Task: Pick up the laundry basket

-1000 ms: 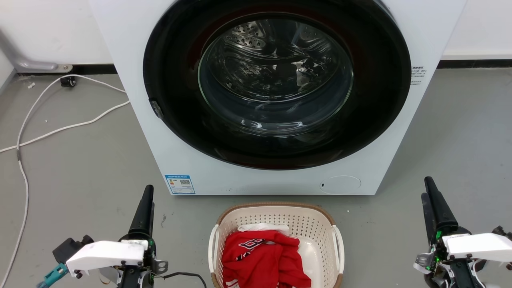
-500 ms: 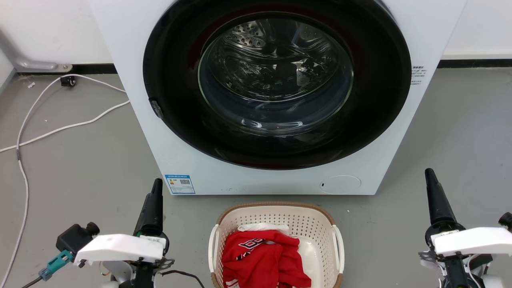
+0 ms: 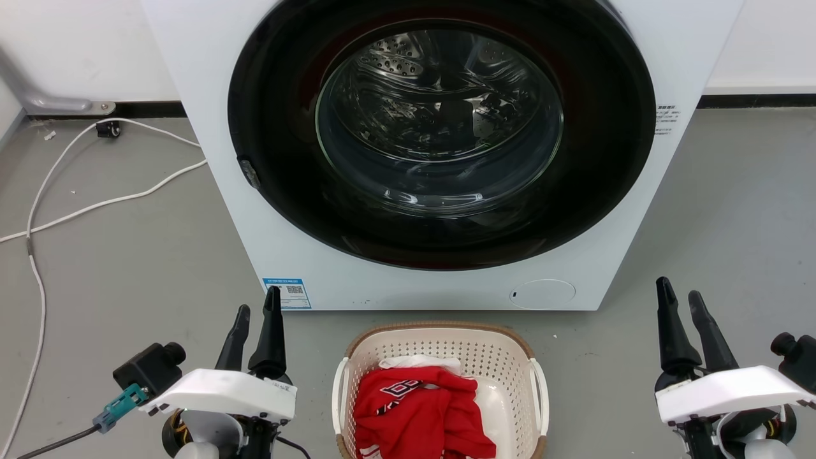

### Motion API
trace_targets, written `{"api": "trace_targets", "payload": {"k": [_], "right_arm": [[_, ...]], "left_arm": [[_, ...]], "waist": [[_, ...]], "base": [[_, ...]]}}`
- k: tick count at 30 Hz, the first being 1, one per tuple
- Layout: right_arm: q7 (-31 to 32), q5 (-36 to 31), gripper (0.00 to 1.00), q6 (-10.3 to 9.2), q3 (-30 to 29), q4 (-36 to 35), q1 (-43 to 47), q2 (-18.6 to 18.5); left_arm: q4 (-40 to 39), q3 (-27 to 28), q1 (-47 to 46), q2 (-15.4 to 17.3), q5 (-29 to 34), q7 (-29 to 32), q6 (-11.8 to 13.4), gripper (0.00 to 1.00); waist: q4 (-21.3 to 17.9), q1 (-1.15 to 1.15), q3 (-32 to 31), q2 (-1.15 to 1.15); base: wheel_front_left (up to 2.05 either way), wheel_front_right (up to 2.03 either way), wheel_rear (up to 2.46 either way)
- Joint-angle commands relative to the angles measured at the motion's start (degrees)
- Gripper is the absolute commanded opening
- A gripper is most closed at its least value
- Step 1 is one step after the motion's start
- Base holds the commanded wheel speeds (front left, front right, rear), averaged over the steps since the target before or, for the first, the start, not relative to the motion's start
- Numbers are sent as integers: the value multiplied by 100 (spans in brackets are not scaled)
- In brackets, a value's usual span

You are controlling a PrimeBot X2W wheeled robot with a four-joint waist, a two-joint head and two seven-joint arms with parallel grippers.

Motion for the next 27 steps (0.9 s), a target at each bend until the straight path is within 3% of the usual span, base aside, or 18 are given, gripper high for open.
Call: {"api": "trace_targets", "payload": {"k": [1,27], "right_arm": [[-49,-203,100,2,13,-88,-15,-8],[-100,-1987,100,1,156,-189,127,-2]], "left_arm": [[-46,-23,-131,18,177,-52,8,100],[121,-116,-145,14,1967,-433,116,100]], "waist": [[2,0,1,0],[8,0,4,0]], "base": [[0,0,0],[0,0,0]]}}
